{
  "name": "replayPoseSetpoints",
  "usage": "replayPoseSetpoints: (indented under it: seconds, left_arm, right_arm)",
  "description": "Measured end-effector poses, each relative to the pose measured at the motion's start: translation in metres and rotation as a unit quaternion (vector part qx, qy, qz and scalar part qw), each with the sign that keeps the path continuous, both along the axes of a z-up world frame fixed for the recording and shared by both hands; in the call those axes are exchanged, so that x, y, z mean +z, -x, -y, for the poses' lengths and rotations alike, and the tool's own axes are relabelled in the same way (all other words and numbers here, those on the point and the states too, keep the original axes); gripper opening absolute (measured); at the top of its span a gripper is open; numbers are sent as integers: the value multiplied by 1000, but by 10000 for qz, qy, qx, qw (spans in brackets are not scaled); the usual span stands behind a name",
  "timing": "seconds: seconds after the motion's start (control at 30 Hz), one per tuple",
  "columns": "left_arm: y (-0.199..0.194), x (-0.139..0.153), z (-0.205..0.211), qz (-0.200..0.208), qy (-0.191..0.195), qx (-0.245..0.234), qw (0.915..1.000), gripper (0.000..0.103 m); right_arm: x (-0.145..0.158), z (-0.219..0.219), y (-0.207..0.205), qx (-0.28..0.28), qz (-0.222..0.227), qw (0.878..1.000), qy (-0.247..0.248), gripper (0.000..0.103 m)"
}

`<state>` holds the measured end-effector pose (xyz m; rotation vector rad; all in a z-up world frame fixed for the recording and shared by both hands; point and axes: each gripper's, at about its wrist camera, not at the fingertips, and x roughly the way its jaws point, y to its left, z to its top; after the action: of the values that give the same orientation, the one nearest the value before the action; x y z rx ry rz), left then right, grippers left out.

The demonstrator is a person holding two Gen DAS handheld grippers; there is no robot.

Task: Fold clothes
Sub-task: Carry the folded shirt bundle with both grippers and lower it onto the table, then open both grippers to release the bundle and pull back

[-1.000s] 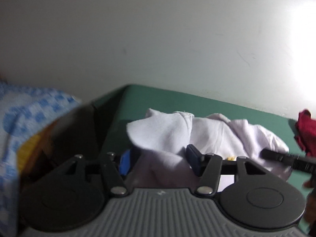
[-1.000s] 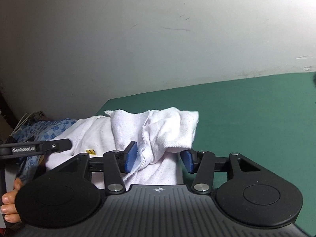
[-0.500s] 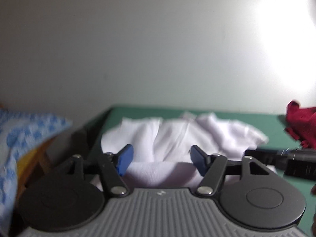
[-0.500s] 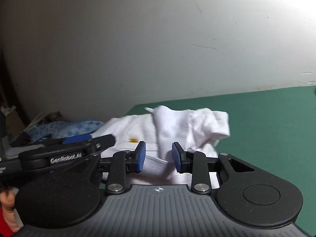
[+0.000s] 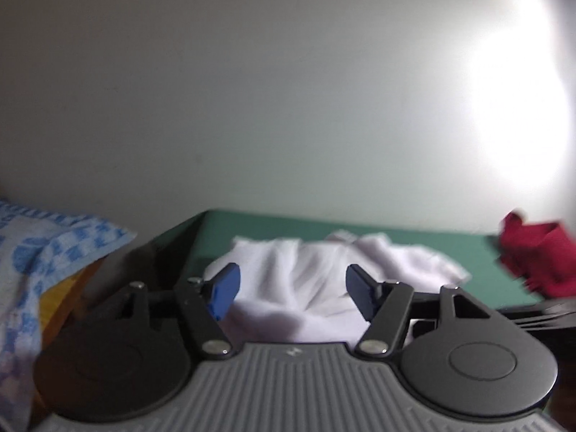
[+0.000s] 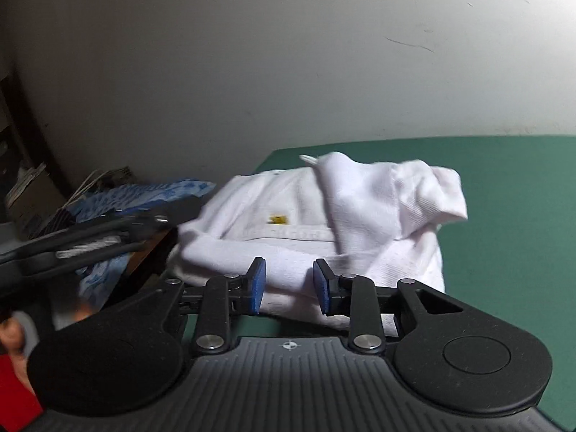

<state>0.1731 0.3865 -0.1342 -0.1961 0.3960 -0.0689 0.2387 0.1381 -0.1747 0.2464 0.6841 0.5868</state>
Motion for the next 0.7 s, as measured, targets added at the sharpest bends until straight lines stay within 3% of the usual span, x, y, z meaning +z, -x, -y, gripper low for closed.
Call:
replayPoseSetpoints:
  seconds: [0.03,0.1,0.17,0.27,0.33,0.43,0.47,0.53,0.6,0.7]
  left_arm:
    - [-3,-1,1,-125,99,-30,9999,67]
    - [-17,-12,6,-603,75,-88,9981,59]
    - [-24,-19,16,-828,-192,-86,9963,58]
    - [-24,-21,27,-763,-579,-1,9954,68]
    - [-22,-19,24,-629,-496,-4,9968,68]
    - [-12,-8,14,-203,-92,-129,9997,69]
    - [-15,-9,11,-173,1,-180,9997,75]
    - [-27,-15,14,-436,-162,-103,9989,74]
    - [-41,-24,20,-786,-506,48,9956,63]
    - [-38,-31,24,-598,-622,61,9963,63]
  right_arm:
    - [-5,3,-8,-228,-174,9996,-69,14]
    - [-13,12,-19,-404,-438,9973,-424,11]
    - [-21,18,-23,-574,-599,9943,-672,2]
    - [-24,26,-22,-728,-761,9904,-896,0]
    - [-22,31,-19,-798,-824,9886,-980,0]
    - [-8,43,2,-858,-723,9904,-810,13]
    - [-4,47,10,-878,-689,9909,-753,14]
    - [6,55,24,-918,-622,9918,-639,25]
    - [15,62,38,-957,-554,9925,-525,25]
    - [32,76,72,-1045,-506,9932,99,25]
